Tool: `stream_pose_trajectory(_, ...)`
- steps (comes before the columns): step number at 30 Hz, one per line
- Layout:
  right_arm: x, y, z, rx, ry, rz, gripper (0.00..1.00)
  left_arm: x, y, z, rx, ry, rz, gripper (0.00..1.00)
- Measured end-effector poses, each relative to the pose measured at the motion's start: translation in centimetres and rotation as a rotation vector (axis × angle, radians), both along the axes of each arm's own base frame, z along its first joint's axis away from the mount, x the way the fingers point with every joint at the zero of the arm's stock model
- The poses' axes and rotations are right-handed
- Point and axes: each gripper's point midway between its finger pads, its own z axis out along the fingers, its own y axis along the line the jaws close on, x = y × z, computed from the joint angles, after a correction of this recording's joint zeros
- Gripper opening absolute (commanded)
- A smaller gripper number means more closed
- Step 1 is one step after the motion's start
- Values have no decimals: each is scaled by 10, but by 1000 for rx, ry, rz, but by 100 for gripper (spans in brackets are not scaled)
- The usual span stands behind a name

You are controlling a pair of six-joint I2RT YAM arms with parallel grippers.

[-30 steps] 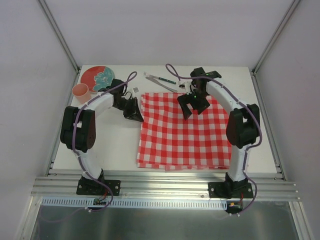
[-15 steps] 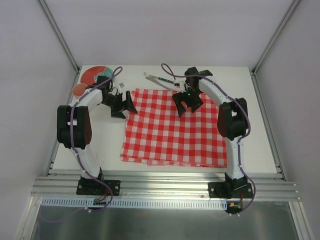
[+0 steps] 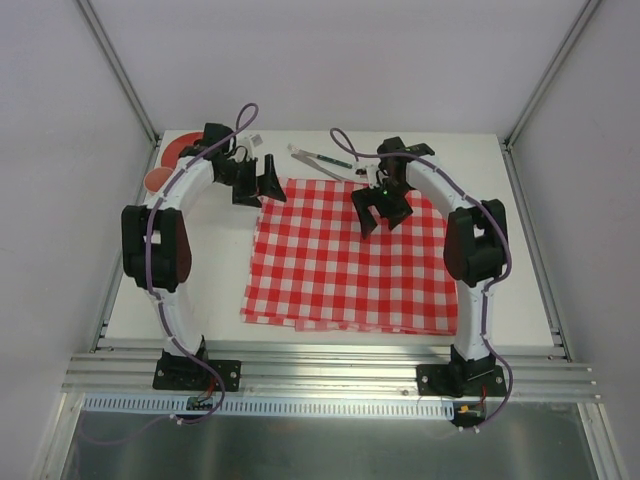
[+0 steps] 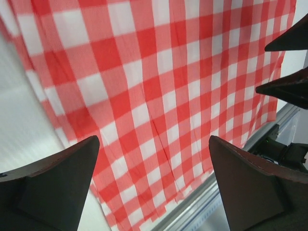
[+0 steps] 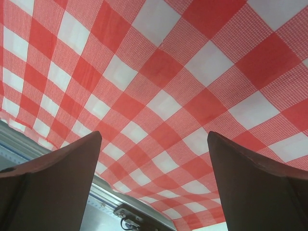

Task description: Set the dinner table for one person

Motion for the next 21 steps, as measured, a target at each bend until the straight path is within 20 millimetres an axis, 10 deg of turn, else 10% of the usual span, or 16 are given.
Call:
stream_pose_trajectory(11, 30, -46, -25, -15, 36, -131, 97, 22, -47, -88, 25, 142, -97, 91)
stream_pose_trajectory(21, 36, -59, -47, -33, 92, -162, 97, 34, -39, -91, 83, 109, -64, 86)
